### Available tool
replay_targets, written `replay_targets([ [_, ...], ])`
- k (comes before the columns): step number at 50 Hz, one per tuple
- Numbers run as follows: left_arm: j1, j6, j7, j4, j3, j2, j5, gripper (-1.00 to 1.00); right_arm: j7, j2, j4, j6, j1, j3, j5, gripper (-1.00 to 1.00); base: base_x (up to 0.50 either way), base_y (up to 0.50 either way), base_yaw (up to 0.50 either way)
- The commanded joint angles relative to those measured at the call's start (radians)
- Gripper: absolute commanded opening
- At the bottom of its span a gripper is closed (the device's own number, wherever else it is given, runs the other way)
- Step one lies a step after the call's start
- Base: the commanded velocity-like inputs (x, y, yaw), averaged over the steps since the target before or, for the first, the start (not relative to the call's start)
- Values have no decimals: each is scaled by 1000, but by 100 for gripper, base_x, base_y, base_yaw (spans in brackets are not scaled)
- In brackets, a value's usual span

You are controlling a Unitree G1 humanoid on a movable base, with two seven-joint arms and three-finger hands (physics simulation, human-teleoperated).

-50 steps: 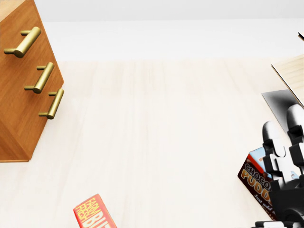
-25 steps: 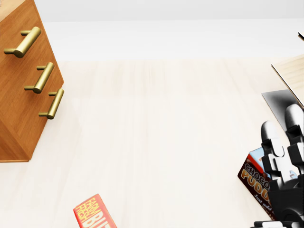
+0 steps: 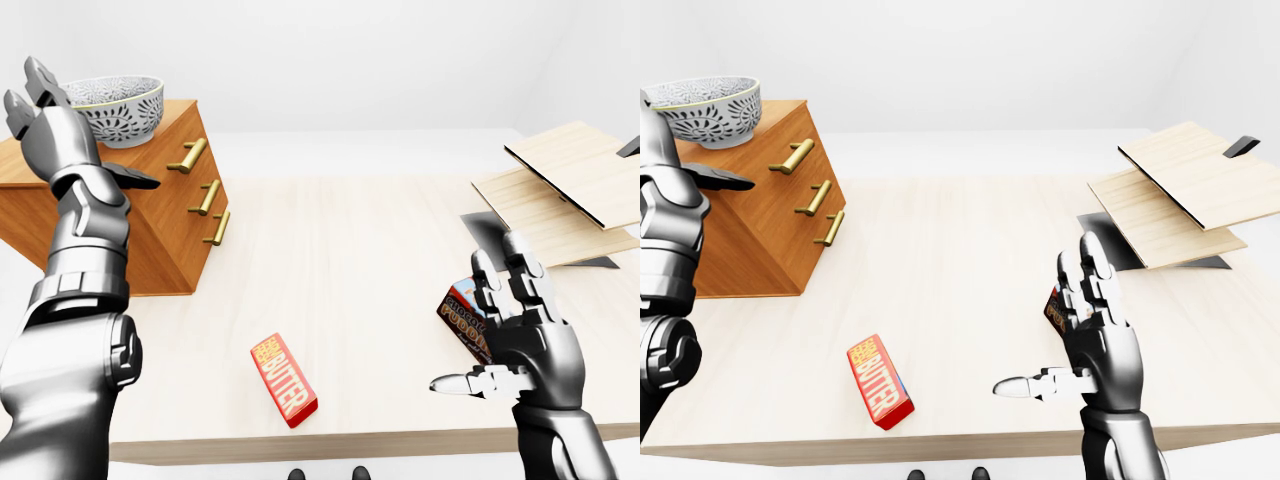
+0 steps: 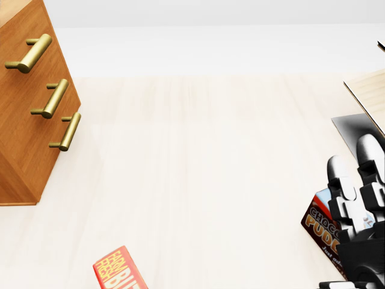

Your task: Close the top drawer of the cabinet and put the bowl on top of it.

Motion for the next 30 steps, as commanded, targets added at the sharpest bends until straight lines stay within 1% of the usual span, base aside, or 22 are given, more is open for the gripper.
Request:
replay_targets([
  [1,29,0,4,-95,51,55,-45,100,0,-1,-1,0,4,3,0,100,0,0,0],
  [7,39,0,9,-160,62,72,-57,100,-1,-1,-1,0,3,5,-2,100,0,0,0],
  [10,41,0,10,-169,60,72,-55,100,-1,-1,-1,0,3,6,-2,100,0,0,0],
  [13,36,0,26,-166,64,72,-57,100,-2,-2,0,0,2,9,-5,100,0,0,0],
  [20,42,0,25,-191,64,73,-58,100,-3,-4,4,0,-3,7,-3,100,0,0,0],
  [24,46,0,18,-209,65,74,-56,100,-1,-4,2,0,0,8,-2,100,0,0,0],
  [30,86,0,-27,-336,84,75,-63,100,-1,-4,4,0,0,8,-2,100,0,0,0],
])
